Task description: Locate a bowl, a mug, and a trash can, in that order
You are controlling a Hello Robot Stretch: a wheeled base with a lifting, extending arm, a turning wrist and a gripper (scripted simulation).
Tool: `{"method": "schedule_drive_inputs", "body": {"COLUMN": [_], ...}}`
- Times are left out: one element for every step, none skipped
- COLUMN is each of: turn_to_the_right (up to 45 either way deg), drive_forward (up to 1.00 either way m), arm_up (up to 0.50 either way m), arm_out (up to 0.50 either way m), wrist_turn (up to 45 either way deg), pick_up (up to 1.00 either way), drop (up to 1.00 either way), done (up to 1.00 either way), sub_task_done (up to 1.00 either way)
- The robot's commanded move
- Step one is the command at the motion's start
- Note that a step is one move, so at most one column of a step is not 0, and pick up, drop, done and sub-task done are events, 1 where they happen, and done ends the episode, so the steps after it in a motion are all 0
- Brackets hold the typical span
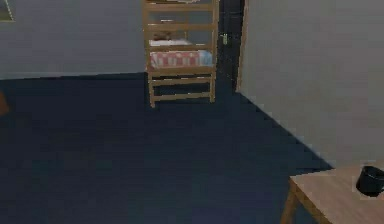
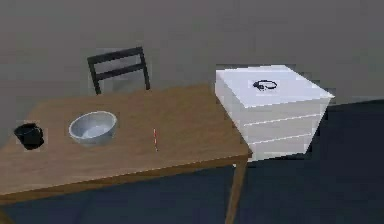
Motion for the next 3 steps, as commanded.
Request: {"method": "schedule_drive_inputs", "body": {"turn_to_the_right": [-45.0,-45.0,-39.0], "drive_forward": [0.0,0.0,0.0], "arm_up": [0.0,0.0,0.0], "arm_out": [0.0,0.0,0.0], "wrist_turn": [0.0,0.0,0.0], "pick_up": [0.0,0.0,0.0], "drop": [0.0,0.0,0.0], "done": [0.0,0.0,0.0], "sub_task_done": [0.0,0.0,0.0]}}
